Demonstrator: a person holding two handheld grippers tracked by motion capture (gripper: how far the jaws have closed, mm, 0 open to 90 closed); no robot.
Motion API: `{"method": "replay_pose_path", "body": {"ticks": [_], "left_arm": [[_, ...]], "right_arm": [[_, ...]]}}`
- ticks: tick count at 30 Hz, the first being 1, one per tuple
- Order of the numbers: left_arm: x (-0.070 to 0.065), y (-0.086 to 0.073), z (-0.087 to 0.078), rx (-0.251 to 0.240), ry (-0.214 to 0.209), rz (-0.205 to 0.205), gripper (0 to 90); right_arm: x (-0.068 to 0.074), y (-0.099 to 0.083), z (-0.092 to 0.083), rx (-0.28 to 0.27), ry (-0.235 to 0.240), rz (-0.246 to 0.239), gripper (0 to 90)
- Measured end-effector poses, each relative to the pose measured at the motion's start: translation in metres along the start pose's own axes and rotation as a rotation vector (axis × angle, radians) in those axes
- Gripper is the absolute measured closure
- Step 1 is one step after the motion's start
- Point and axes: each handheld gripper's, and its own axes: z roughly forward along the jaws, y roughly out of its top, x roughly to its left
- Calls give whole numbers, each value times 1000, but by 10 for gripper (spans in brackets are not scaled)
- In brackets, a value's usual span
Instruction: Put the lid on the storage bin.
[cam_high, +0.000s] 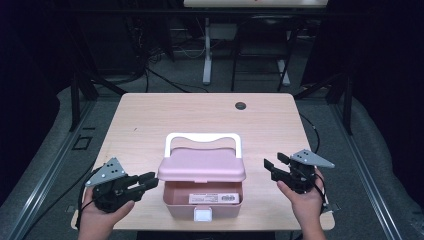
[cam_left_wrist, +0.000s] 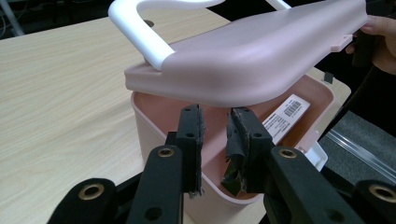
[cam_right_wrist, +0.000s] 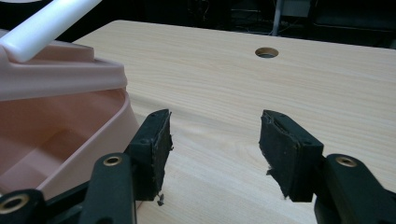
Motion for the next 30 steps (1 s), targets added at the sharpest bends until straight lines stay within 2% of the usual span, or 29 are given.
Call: {"method": "replay_pose_path", "body": {"ticks": [10, 20, 30], "left_arm": [[-1, -17, 4, 15, -13, -4, 745], [-2, -27, 6, 29, -19, -10, 747], [-3, -34, 8, 16, -18, -22, 750]], "right_arm": [[0, -2, -1, 3, -10, 4, 427], [-2, -4, 1, 6, -9, 13, 429], [-2, -5, 2, 6, -1, 23, 429]]}}
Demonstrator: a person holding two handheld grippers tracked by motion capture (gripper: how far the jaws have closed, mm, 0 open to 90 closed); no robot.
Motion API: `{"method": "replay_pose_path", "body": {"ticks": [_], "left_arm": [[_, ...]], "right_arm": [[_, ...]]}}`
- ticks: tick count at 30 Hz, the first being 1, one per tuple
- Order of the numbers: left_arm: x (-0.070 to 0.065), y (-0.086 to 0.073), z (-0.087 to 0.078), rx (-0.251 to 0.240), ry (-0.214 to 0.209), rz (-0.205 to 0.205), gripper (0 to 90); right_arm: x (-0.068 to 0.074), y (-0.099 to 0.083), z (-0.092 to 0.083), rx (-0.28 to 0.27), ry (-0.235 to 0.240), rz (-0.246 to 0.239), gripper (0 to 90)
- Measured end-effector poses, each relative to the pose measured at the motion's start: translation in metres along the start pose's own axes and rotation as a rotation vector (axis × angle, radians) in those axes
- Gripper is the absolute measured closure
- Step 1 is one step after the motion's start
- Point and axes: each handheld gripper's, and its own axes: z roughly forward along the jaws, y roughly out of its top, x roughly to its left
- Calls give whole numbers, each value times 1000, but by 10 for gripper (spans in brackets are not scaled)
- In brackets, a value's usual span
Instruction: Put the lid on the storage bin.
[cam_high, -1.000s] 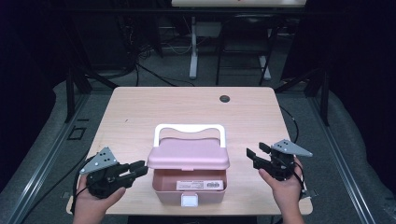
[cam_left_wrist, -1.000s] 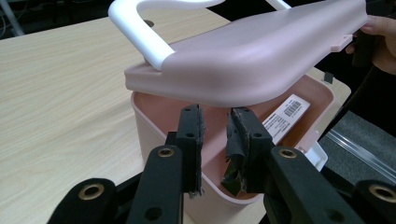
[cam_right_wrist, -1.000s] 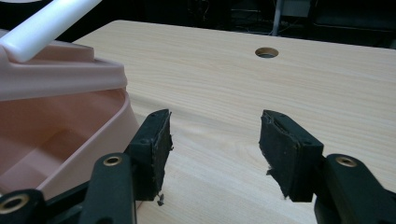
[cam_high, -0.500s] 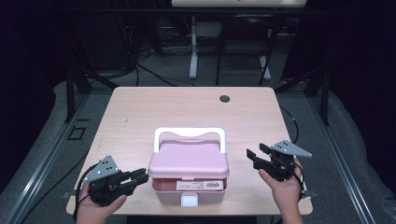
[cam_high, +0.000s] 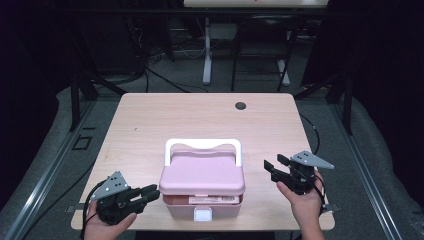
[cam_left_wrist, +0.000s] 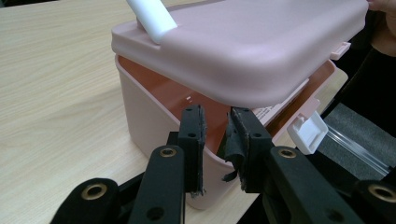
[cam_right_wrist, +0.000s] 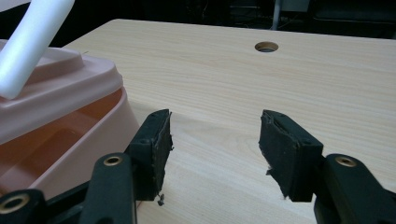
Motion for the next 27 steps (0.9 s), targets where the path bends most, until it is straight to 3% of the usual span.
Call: {"method": "replay_pose_path", "body": {"ticks": [27], "left_arm": [[-1, -11, 1, 8, -9, -17, 751]], "right_arm": [[1, -1, 0, -5, 4, 11, 429]]}}
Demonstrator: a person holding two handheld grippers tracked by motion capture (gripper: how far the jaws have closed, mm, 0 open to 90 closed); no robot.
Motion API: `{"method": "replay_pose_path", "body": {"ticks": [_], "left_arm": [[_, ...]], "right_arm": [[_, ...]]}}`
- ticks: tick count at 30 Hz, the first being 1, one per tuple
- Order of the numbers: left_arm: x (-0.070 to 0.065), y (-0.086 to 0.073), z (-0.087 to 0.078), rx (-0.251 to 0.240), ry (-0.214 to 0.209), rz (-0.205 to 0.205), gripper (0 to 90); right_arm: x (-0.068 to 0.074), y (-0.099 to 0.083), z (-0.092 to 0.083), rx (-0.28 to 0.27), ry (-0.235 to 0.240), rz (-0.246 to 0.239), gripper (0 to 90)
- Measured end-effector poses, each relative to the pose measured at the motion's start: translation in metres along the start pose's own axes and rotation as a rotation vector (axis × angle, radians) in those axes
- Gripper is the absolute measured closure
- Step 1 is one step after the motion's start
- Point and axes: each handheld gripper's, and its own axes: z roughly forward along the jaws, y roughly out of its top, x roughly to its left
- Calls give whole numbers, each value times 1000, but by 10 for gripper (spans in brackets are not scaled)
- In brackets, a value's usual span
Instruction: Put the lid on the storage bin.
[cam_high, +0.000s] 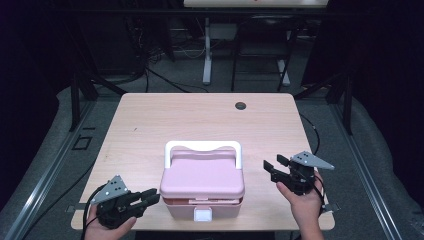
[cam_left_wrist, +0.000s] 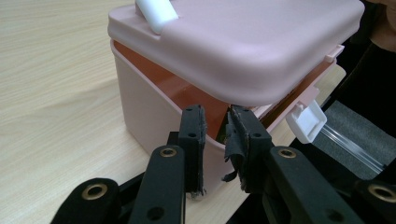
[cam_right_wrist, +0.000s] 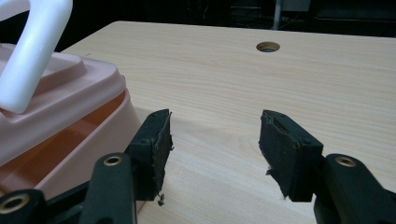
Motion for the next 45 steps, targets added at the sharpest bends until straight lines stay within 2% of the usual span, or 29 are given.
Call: {"method": "replay_pose_path", "body": {"ticks": [4, 6, 12, 23, 27, 34, 45], "left_arm": [[1, -2, 0, 12, 11, 1, 751], [2, -2, -1, -5, 1, -8, 753], [5, 0, -4, -7, 20, -1, 753], [12, 2, -5, -9, 26, -21, 725], [17, 5, -5, -6, 37, -22, 709], [29, 12, -1, -30, 55, -38, 683], [51, 22, 3, -54, 104, -67, 637]], "right_arm": [[0, 0, 0, -1, 1, 1, 429], [0, 0, 0, -2, 1, 1, 430], [1, 0, 0, 1, 1, 0, 430], [0, -1, 0, 1, 5, 4, 430], [1, -2, 0, 1, 6, 3, 430], [0, -2, 0, 2, 5, 3, 430], [1, -3, 1, 6, 8, 0, 430]]}}
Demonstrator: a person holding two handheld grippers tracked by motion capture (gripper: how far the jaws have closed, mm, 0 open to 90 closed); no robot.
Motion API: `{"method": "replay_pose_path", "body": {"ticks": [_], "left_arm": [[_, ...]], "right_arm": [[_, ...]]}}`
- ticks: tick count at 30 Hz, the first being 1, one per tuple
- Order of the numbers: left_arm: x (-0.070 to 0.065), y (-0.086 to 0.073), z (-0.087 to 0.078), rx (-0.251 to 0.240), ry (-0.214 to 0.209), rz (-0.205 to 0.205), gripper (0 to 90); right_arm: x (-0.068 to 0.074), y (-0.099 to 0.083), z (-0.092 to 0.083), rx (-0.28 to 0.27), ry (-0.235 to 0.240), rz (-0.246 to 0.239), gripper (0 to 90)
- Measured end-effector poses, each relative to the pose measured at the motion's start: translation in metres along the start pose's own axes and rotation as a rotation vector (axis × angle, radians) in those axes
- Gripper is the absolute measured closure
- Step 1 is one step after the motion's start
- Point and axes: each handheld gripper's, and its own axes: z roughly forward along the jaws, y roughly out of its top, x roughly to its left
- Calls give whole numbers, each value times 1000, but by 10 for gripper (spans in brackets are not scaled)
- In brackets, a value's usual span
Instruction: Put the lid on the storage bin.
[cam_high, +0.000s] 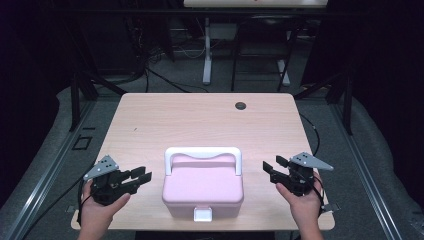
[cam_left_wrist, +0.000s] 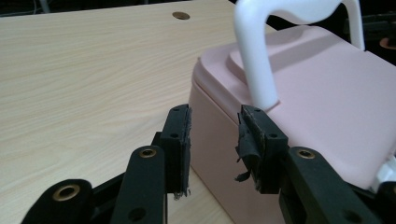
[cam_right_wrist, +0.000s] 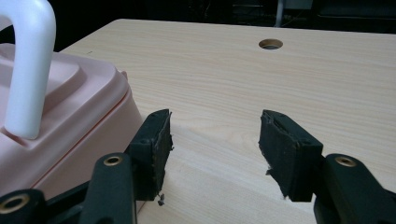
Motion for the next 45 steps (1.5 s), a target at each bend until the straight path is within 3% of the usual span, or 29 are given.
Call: {"method": "replay_pose_path", "body": {"ticks": [9, 18, 33, 36, 45], "left_arm": [[15, -1, 13, -4, 23, -30, 631], [26, -15, 26, 11, 58, -52, 609], [34, -33, 33, 19, 81, -74, 566], [34, -36, 34, 14, 85, -79, 564], [33, -46, 37, 41, 94, -54, 555]], "right_arm": [[1, -2, 2, 8, 5, 0, 430], [3, -5, 5, 13, 13, -3, 430], [4, -15, 12, 32, 3, -20, 434], [4, -18, 12, 13, -15, -18, 443], [3, -25, 15, 0, -26, -5, 444]]}}
